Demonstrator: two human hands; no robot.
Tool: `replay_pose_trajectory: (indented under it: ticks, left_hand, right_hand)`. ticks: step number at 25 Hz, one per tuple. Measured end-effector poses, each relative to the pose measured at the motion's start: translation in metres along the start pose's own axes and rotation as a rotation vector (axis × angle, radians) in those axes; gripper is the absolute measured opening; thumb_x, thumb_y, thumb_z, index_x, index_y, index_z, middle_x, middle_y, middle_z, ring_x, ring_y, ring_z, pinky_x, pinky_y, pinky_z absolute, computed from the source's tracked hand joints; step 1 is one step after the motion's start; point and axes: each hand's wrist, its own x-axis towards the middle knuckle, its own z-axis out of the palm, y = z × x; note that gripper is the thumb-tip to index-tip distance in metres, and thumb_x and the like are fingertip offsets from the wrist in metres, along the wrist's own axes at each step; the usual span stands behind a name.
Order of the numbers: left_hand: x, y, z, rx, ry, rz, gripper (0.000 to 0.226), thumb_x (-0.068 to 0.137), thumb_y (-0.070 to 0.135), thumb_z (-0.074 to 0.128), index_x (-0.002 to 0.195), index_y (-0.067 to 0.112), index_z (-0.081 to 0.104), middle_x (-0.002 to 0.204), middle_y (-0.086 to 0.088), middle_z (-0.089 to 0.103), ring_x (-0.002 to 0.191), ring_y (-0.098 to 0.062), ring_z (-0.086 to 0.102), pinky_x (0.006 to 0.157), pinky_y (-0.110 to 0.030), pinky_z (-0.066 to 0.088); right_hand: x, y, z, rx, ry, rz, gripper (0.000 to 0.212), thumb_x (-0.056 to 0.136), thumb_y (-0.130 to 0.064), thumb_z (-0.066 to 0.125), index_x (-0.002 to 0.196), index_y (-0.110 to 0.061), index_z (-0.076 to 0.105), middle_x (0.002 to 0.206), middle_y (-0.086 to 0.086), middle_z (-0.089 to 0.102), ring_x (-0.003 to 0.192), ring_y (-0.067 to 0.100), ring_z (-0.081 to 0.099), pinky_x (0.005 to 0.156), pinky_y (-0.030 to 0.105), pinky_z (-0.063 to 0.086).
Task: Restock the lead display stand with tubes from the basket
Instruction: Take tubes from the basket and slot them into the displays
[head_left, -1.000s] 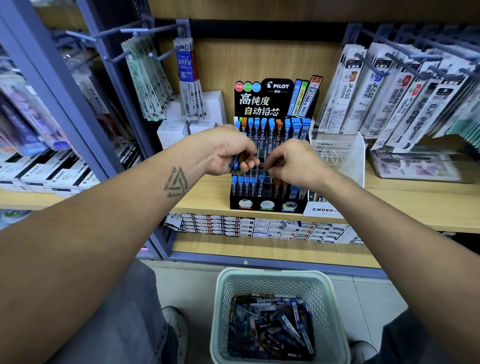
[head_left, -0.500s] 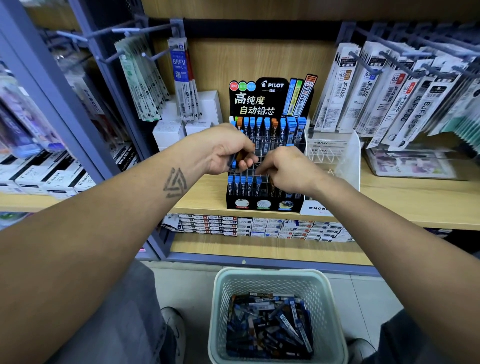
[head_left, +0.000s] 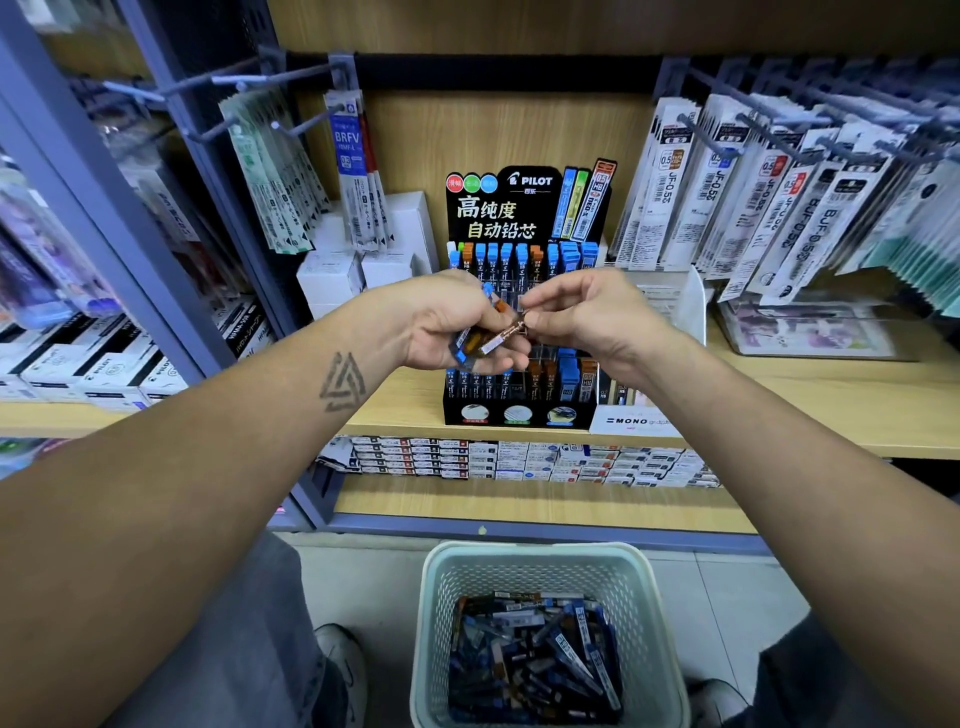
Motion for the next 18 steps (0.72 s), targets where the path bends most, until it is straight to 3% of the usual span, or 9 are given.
replay_pose_trajectory:
  ticks: [3, 7, 11, 18]
  left_hand:
    - [0.001, -0.001, -0.001, 0.048, 0.038, 0.002, 0.012, 0.102, -0.001, 0.046, 0.111, 0.001, 0.054, 0.081, -0.023, 0.071, 0.058, -0.023, 0.067, 0.042, -0.023, 0.05]
    - [0.003, 0.001, 0.0, 0.111, 0.048, 0.043, 0.011, 0.099, -0.004, 0.05, 0.104, 0.002, 0.057, 0.079, -0.021, 0.069, 0.042, -0.011, 0.047, 0.035, -0.015, 0.029]
    - [0.004, 0.002, 0.004, 0.116, 0.035, 0.056, 0.012, 0.098, -0.006, 0.051, 0.101, 0.004, 0.055, 0.083, -0.024, 0.071, 0.041, -0.011, 0.043, 0.035, -0.014, 0.027]
    - [0.011, 0.005, 0.007, 0.211, 0.08, 0.082, 0.015, 0.092, -0.008, 0.059, 0.1, 0.004, 0.062, 0.084, -0.015, 0.064, 0.041, -0.009, 0.044, 0.034, -0.014, 0.027]
  right_hand:
    - [-0.002, -0.002, -0.01, 0.016, 0.04, 0.02, 0.018, 0.082, 0.013, 0.069, 0.097, 0.002, 0.072, 0.08, 0.014, 0.072, 0.075, 0.022, 0.071, 0.068, 0.027, 0.058]
    - [-0.006, -0.006, -0.019, 0.097, 0.053, 0.042, 0.021, 0.082, 0.014, 0.069, 0.101, 0.005, 0.07, 0.083, 0.016, 0.072, 0.078, 0.024, 0.072, 0.075, 0.03, 0.061]
    - [-0.01, -0.009, -0.023, 0.205, 0.05, 0.062, 0.019, 0.083, 0.012, 0.068, 0.099, 0.004, 0.072, 0.085, 0.017, 0.074, 0.077, 0.023, 0.073, 0.075, 0.028, 0.061]
    - [-0.011, -0.016, -0.029, -0.107, 0.076, -0.057, 0.012, 0.082, 0.005, 0.075, 0.091, -0.002, 0.075, 0.074, 0.009, 0.073, 0.071, 0.018, 0.071, 0.073, 0.03, 0.061]
